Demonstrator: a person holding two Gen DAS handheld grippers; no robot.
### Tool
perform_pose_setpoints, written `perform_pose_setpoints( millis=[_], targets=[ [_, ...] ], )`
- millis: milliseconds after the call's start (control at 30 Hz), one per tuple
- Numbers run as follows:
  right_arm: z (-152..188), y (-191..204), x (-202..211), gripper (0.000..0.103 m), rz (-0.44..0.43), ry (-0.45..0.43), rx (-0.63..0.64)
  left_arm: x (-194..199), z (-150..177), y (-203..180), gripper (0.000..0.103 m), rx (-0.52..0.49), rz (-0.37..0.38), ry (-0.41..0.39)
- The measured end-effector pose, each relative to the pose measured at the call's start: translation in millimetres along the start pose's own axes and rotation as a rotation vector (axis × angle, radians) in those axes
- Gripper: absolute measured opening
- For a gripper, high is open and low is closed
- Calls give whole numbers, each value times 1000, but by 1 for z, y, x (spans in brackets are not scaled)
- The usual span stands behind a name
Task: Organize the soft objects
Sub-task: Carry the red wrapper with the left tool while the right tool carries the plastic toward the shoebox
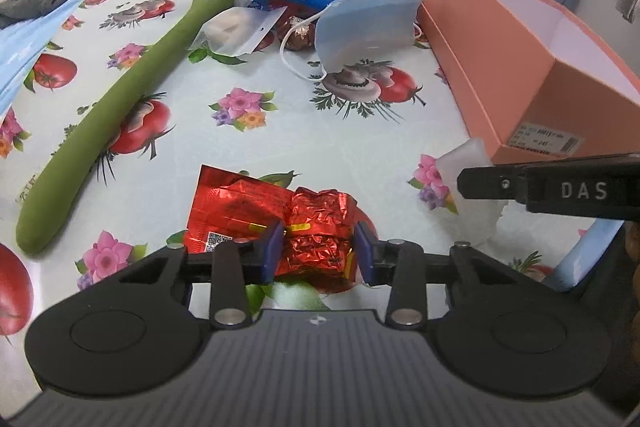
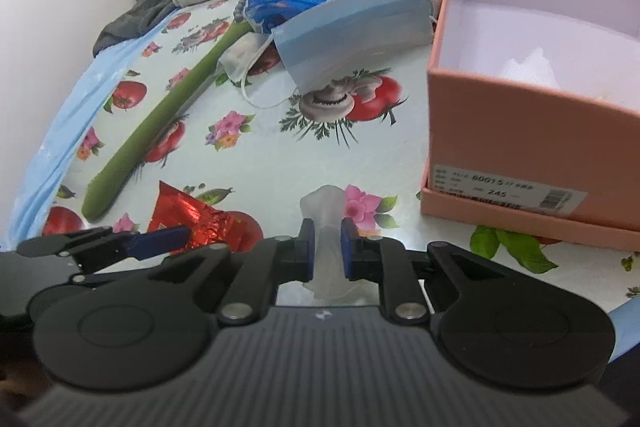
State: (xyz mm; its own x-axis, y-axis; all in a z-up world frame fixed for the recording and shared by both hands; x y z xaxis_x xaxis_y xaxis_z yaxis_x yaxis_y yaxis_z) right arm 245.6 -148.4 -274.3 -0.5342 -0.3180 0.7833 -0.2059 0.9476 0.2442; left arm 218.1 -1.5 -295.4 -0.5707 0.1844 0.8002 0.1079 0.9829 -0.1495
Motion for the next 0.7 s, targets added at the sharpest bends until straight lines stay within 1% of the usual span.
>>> perform_pose_setpoints(
  millis=[67,167,300,400,700],
  targets=[
    [-4,1,8,17,2,-17,6,5,-3,0,44,19,8,-4],
    [-13,3,23,17,1,-50,11,20,-11,-1,44,37,8,-38],
    [-28,8,49,17,-4,-111,19,51,-30,-8,44,60,29,-100],
    [-38,12,70,17,-28,-151,8,76,-44,-18,44,62,51,-141],
    [-64,23,131,17,-12,-270,49,144,-77,-47,44,79,107,-261]
  ],
)
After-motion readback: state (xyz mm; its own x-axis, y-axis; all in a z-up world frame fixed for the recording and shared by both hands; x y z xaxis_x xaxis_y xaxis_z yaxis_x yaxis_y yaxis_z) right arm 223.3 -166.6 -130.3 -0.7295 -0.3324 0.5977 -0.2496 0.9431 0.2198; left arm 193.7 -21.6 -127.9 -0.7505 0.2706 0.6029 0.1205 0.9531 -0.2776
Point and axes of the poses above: each gripper's, at about its wrist camera, not at the fingertips, and x roughly against the way its jaws point, y to its left, z to its underside, the point moved 9 cm from there along -x, roughly the way its jaws point, and after that the axes turned 4 degrees about x, right-handed, at the moved point
